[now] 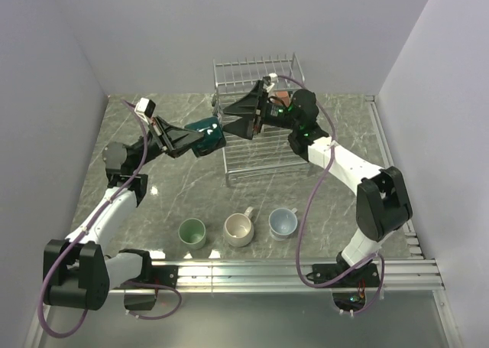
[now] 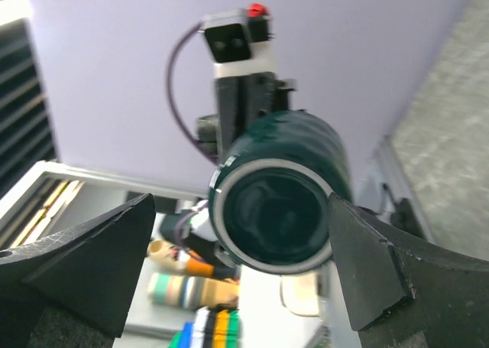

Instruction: Load the cups into the dish rack

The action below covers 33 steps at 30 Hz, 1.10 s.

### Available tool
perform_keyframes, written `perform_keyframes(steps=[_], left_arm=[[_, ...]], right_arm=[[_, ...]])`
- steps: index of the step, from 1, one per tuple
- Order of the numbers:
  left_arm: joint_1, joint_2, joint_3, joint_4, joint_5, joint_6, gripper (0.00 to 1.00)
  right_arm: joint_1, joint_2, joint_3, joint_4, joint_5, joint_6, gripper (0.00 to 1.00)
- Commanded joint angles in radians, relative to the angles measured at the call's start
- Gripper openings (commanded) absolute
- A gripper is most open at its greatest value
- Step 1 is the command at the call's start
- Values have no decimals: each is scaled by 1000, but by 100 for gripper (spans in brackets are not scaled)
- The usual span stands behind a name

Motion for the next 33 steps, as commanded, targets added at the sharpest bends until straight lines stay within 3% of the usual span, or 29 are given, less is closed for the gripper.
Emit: perform_keyframes(steps=[1,3,4,7,10,14,16,18,21,22,25,29,33], left_arm=[[-4,-10,30,134,-22,-13,0],[-4,1,45,136,-22,-12,0],[-4,4,50,140,-20,-13,0],[-4,13,74,125,-13,-4,0],[-3,9,105,73,-2,33,1],[-16,0,172,-170,30,190,0],[-27,0,200,-214,36,224,0],[-32,3,197,-199,33,223,1],[-32,9,185,-167,32,203,0],[-30,7,182,-169,29,203,0],[-32,0,180,-177,18,220,0],[-32,9,160,-93,14,171,1],[-32,15,137,-38,3,142,1]], right_arm=[[22,28,-13,223,-33,166,100],[30,25,18,120,-67,104,100],[32,12,30,-34,-70,-6,100],[30,-2,79,-283,-64,-190,100],[30,2,92,-415,-41,-275,100],[33,19,194,-718,46,-484,100],[32,38,233,-819,51,-551,100],[32,42,250,-826,37,-554,100],[33,36,204,-690,-18,-460,100],[35,27,182,-542,-33,-355,100],[39,32,119,-334,-81,-190,100],[44,47,121,-326,-92,-171,100],[44,53,87,-208,-101,-56,100]])
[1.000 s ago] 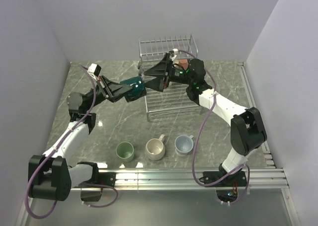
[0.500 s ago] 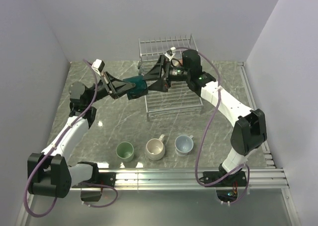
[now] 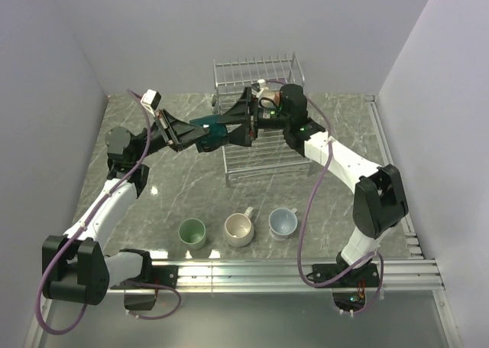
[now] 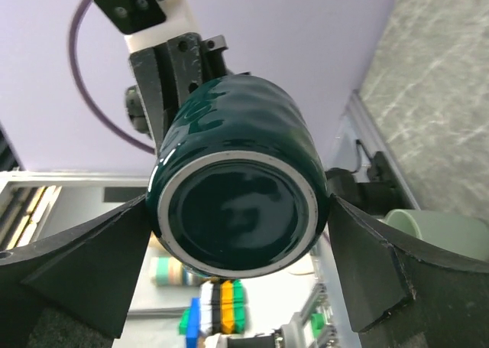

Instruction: Load the cups into the dish rack

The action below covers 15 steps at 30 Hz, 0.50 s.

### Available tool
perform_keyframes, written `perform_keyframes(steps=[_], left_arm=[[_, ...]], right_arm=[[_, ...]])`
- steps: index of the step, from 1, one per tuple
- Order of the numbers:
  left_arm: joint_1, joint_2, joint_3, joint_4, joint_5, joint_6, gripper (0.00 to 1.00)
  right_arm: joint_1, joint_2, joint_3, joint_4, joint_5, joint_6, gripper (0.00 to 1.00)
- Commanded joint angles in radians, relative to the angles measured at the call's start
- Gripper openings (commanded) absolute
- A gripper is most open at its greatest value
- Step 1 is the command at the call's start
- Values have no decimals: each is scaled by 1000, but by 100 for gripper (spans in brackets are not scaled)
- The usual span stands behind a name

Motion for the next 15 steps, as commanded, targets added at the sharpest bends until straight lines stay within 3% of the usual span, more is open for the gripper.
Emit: perform_keyframes(steps=[1,8,15], left_arm=[[-7,-22,15,190,-32,-40,1],[-8,-19,2,213,-29,-47,1],[-43,-22,24,103,-9,35,1]], right_arm=[[16,15,-33,195,-39,128,100],[17,32,-37,316,-42,235,100],[40,60,-7,338,-39,257,100]])
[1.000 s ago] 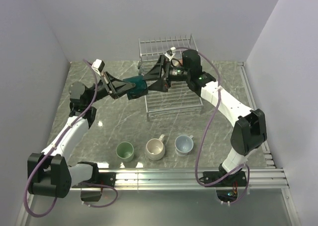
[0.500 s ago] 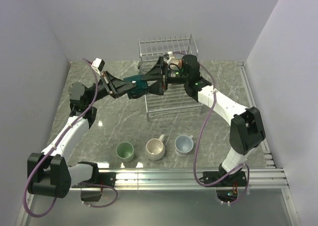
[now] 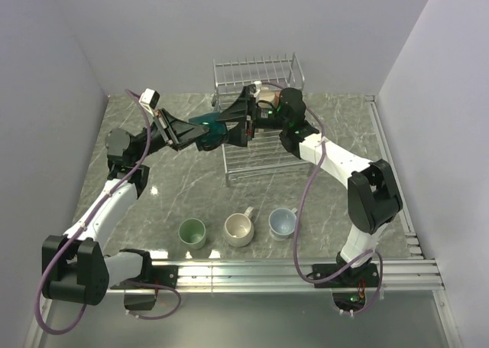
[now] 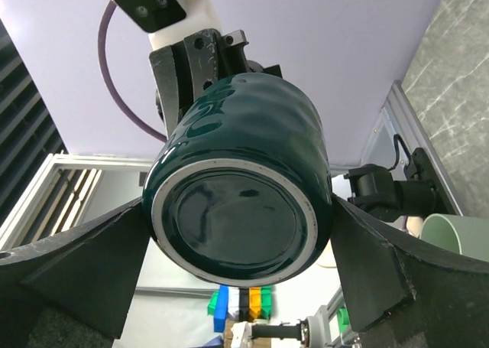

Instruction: Load the cups into the dish rack

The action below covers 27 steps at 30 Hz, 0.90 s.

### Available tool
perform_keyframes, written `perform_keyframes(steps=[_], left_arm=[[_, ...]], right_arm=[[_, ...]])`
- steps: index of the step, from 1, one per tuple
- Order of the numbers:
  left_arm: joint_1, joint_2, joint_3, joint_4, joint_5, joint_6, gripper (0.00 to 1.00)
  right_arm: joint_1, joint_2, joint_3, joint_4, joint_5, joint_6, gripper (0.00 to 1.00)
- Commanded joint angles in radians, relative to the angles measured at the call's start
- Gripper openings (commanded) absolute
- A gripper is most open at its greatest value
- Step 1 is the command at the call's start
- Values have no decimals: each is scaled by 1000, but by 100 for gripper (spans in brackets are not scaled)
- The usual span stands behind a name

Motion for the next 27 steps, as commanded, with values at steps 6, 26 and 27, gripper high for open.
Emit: perform_keyframes(steps=[6,26,27], left_arm=[[-38,-31,45,-49,17,109,1],[-42,-86,120,-446,30,380,46],[-42,-93,122,-468,28,400,51]], right_arm=[[50,21,55,21,17,19,100],[48,23,41,83,57,62,4],[48,23,41,78,59,59,3]])
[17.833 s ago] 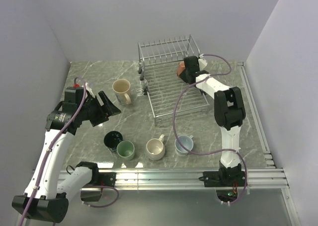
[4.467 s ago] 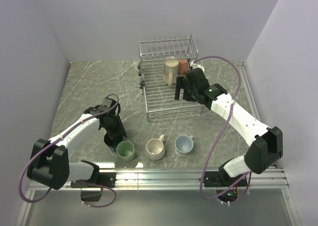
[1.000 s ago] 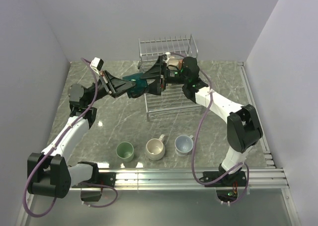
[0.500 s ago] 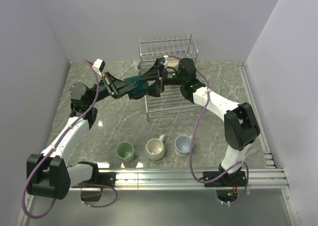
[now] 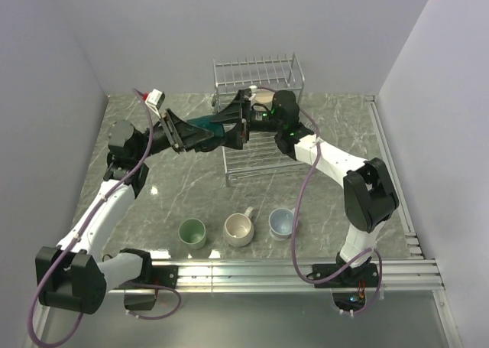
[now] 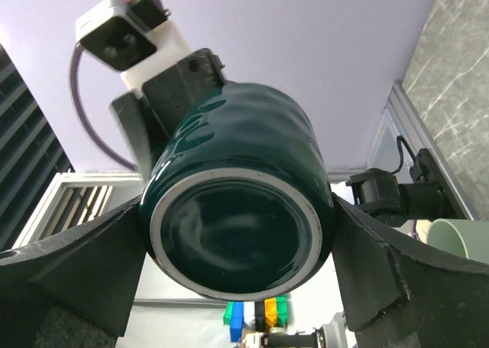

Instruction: Load the cups into the dish rack

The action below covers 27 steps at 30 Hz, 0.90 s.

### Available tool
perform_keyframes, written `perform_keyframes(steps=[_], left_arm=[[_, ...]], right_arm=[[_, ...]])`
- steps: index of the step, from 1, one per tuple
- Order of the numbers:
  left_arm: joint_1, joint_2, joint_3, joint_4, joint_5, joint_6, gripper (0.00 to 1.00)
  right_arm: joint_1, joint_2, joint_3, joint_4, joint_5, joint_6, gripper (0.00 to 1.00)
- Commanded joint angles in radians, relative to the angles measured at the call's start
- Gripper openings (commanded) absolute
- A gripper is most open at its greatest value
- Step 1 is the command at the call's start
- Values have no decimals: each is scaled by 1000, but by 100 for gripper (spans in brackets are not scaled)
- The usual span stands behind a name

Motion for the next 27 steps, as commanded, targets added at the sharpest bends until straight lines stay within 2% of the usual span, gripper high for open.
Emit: perform_keyframes(steps=[1,3,10,15,25,27], left_arm=[[-12,-54,53,-172,30,160,55],[-13,-62,56,-212,25,193,63],[-13,-85,71,-360,-5,307,67],[-10,-126,103,-639,-183,461,72],[10,-216,135,-749,-382,556,76],[14,-212,160,-815,-437,578,76]], right_arm=[[25,-8,41,87,16,30,0],[23,-11,42,80,17,21,0],[10,-27,44,18,17,-25,0],[-27,-61,25,-15,13,-40,0],[-111,-146,-24,-230,23,-215,0],[-137,-163,-4,-364,39,-310,0]])
